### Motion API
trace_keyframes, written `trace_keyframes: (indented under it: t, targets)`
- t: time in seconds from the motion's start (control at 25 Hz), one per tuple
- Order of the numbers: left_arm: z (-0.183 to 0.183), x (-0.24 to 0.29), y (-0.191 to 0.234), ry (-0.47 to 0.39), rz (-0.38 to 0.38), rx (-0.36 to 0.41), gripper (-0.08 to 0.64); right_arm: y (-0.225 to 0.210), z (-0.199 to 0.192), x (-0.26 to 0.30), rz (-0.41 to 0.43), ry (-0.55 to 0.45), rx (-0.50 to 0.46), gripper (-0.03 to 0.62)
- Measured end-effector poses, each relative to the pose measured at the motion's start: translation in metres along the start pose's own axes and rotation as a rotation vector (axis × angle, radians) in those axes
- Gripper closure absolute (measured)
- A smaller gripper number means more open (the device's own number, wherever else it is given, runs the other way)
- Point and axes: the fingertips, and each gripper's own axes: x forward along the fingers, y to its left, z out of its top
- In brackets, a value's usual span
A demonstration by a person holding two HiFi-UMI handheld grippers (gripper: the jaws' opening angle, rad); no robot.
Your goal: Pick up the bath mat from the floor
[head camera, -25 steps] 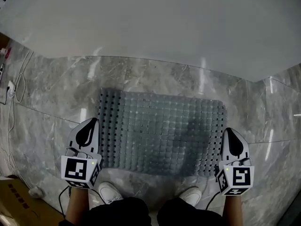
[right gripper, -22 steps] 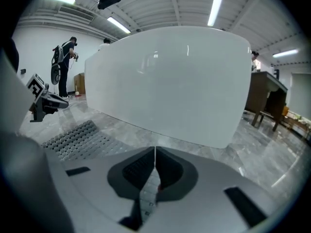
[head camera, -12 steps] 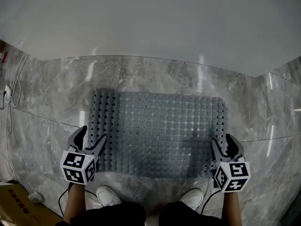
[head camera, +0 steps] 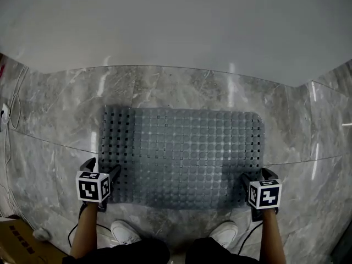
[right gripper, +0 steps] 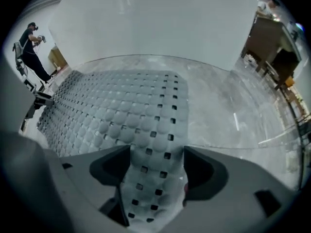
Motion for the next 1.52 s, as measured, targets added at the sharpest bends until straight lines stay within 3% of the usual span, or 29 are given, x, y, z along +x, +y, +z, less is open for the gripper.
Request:
trace_keyframes:
  t: [0.24,0.6,0.8,0.96,1.16,1.52]
  targets:
    - [-0.008,0.02,0.003,0.035,-0.075,-0.092,0.167,-0.002,-0.001,0.008,0.045,0.06,0.02,0.252]
    - [-0.007,0.019,-0.001,0.045,-0.069,-0.076,0.175,-0.003,-0.001,0.006,0.029,0.059,0.026,0.252]
    - [-0.007,0.017,-0.016,0.03,-0.094,-0.041,0.31,-0.001,-0.002,0.005,0.022,0.044,0.03,0.253]
    - [-0.004,0.016,-0.023,0.018,-0.111,-0.024,0.362,0.0,0.0,0.004,0.017,0.031,0.026,0.261]
    - [-0.003,0.013,-0.034,0.0,-0.111,0.042,0.439,0.01,0.001,0.002,0.012,-0.007,-0.022,0.342]
    - [0.004,-0.003,-0.042,-0.067,-0.144,0.067,0.468,0.026,0.007,-0.012,0.037,-0.09,-0.071,0.469]
